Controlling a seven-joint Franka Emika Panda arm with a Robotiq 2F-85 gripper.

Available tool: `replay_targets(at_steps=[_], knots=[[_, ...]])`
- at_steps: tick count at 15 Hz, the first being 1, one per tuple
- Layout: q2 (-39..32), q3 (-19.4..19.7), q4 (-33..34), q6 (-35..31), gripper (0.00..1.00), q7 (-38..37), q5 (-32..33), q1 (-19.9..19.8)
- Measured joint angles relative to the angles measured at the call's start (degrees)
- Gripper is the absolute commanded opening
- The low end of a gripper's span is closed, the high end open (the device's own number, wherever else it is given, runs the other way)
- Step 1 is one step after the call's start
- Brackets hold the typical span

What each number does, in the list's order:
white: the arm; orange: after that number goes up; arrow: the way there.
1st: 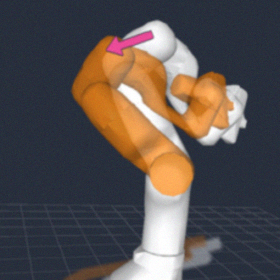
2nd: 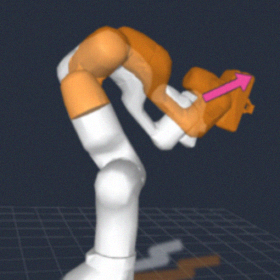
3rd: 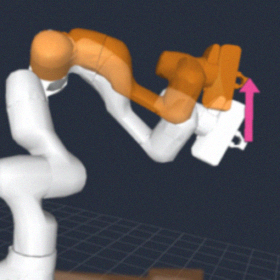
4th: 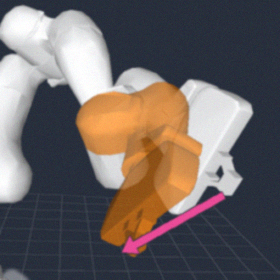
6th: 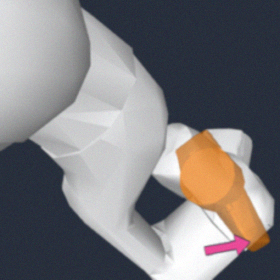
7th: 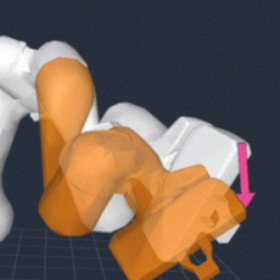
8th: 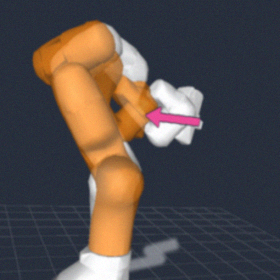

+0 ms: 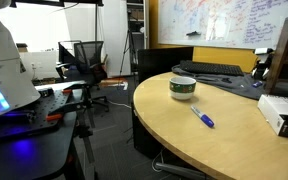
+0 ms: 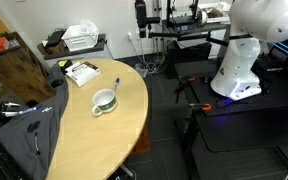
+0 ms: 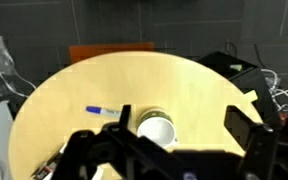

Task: Move the cup to the bottom of the table

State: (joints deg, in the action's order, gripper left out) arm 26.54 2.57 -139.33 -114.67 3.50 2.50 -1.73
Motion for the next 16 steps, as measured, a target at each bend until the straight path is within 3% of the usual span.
replay_targets(at_steps=[4,10,16], knots=[[-11.9,-0.1,6.1,-11.1,1.0,4.3,2.4,0.3],[-35.0,-0.1,20.4,-14.3,1.0,19.1,2.4,0.8],[-52.4,-1.5,31.7,-14.9,1.0,26.5,2.1,-2.0]])
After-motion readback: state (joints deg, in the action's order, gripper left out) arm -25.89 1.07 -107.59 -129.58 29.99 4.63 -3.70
